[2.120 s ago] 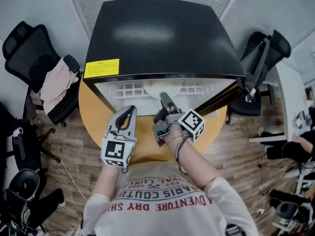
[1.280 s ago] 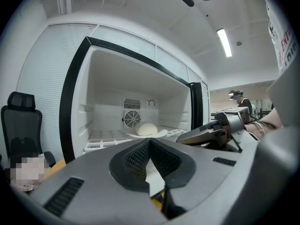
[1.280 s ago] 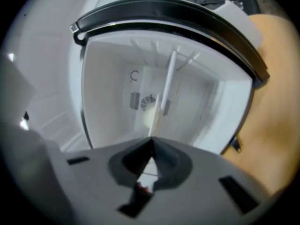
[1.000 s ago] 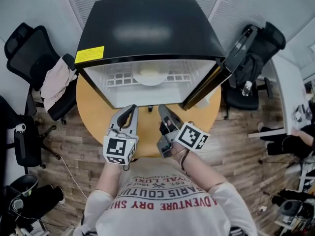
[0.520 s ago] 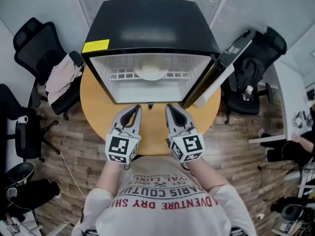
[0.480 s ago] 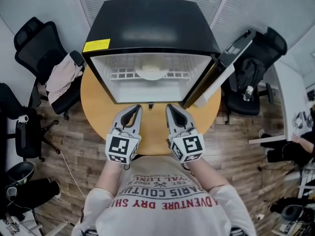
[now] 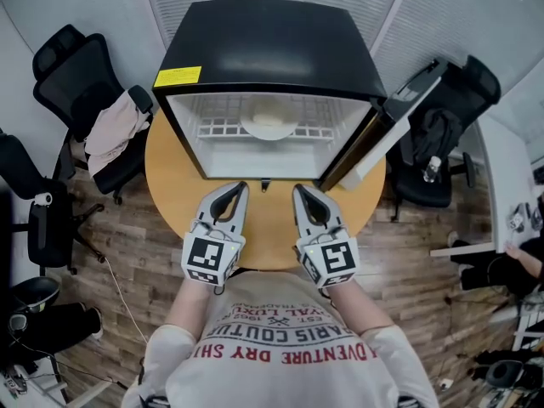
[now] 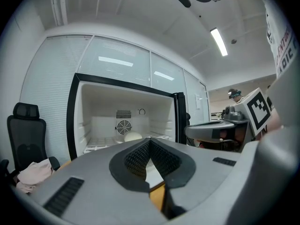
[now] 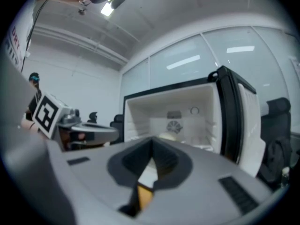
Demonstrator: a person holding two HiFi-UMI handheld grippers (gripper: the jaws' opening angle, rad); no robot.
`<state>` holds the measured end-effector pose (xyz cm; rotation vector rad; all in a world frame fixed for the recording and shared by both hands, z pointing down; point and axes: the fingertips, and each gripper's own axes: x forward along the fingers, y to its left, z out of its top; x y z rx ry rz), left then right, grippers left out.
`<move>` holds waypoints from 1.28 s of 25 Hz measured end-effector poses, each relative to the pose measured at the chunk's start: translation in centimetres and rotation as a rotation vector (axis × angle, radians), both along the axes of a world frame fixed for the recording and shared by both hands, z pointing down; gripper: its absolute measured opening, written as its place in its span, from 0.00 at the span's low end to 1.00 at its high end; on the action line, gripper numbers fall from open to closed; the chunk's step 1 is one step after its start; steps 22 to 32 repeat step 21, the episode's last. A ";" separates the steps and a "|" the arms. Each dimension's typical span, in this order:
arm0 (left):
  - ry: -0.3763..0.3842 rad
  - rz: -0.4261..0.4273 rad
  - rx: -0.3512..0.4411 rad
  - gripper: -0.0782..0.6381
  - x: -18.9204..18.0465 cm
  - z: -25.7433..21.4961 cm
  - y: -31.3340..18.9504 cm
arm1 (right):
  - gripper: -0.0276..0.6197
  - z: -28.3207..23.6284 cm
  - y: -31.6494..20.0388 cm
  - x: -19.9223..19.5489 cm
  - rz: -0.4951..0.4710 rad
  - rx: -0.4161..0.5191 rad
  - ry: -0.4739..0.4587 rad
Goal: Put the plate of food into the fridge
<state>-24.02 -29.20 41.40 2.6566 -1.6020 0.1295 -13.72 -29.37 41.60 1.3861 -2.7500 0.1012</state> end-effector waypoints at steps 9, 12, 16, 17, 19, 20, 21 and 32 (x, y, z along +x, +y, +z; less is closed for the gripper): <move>0.012 0.002 0.000 0.15 -0.3 -0.5 -0.4 | 0.09 0.3 -0.3 -0.3 0.001 -0.005 0.009; 0.035 0.017 0.003 0.15 0.0 -0.7 -0.5 | 0.09 0.1 -0.4 -0.5 -0.001 0.009 0.020; 0.038 0.031 0.009 0.15 0.2 -0.7 -0.5 | 0.09 0.2 -0.7 -0.3 0.009 0.004 0.003; 0.039 0.031 0.007 0.15 0.2 -0.7 -0.6 | 0.09 0.2 -0.9 -0.2 0.013 0.001 0.002; 0.044 0.029 0.004 0.15 0.1 -0.6 -0.9 | 0.09 0.2 -1.3 -0.1 0.021 -0.003 0.005; 0.045 0.027 0.002 0.15 0.0 -0.5 -1.0 | 0.09 0.1 -1.5 0.0 0.024 -0.003 0.007; 0.046 0.025 -0.001 0.15 -0.1 -0.5 -1.2 | 0.09 0.1 -1.7 0.0 0.028 -0.003 0.010; 0.046 0.025 -0.001 0.15 -0.1 -0.5 -1.2 | 0.09 0.1 -1.7 0.0 0.028 -0.003 0.010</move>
